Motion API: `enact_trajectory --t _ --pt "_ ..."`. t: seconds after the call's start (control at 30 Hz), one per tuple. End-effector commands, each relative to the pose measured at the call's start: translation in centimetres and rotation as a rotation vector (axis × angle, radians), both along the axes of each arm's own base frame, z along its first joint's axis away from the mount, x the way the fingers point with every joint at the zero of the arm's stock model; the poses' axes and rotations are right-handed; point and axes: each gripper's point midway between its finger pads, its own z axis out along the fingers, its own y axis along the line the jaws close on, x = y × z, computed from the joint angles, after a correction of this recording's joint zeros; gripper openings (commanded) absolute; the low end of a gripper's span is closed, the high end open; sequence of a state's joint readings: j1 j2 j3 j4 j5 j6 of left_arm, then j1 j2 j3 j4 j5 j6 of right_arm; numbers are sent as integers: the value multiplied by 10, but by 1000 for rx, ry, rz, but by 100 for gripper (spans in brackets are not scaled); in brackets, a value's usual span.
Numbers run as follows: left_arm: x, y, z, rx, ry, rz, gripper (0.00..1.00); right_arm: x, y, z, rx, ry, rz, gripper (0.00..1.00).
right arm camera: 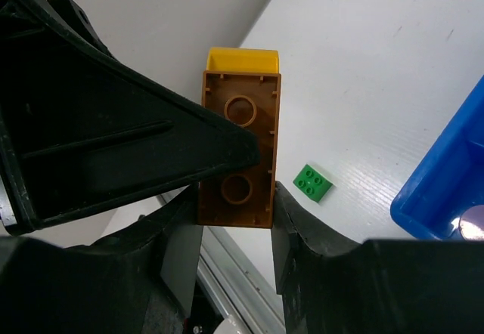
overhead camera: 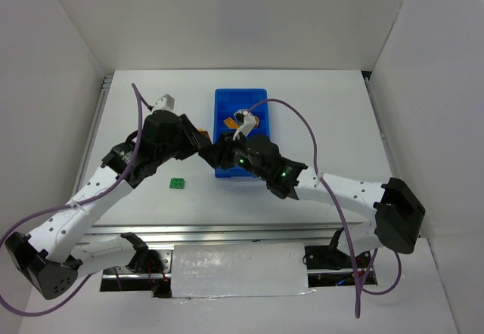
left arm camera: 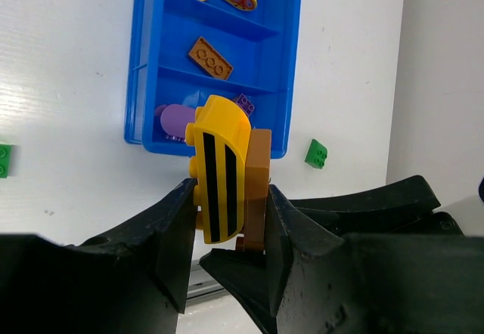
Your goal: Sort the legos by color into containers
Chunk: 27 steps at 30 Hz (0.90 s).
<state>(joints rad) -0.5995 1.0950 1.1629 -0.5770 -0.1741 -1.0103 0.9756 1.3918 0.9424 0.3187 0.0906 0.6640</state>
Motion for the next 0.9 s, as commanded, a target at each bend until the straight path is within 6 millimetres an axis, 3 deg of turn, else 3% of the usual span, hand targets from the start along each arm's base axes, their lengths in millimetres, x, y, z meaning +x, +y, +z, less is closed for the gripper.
enact_trajectory --t 0.0,0.1,0.13,0.2,0.23,0.3,0.33,0.37,0.6,0.7,0.87 --pt "-10 -7 11 -26 -7 -23 0 11 -5 23 21 -65 -65 33" --pt "-12 -10 6 -30 -4 -42 0 9 -2 22 9 -77 -45 6" --pt "-11 -12 8 -37 -11 -47 9 7 0 22 0 -95 -29 0" --pt "-13 -12 7 -35 -14 -54 23 2 3 22 -1 -113 13 0" --pt "-13 -12 8 -35 -19 -50 52 -1 3 28 11 -142 29 0" --pt "-13 -8 12 -30 -32 -41 76 -9 4 25 17 -156 67 0" --pt "-13 -7 14 -32 -38 -39 94 -11 3 32 36 -179 75 0" --pt "-14 -6 18 -34 -52 -37 100 -13 3 34 43 -189 86 0" --pt "-15 0 51 -48 -167 -55 100 -16 -5 37 41 -207 91 0" --pt "-21 -2 78 -58 -302 -131 100 -21 -13 38 49 -197 113 0" --pt "-43 -8 111 -9 -544 -332 100 -46 -32 65 80 -205 267 0"
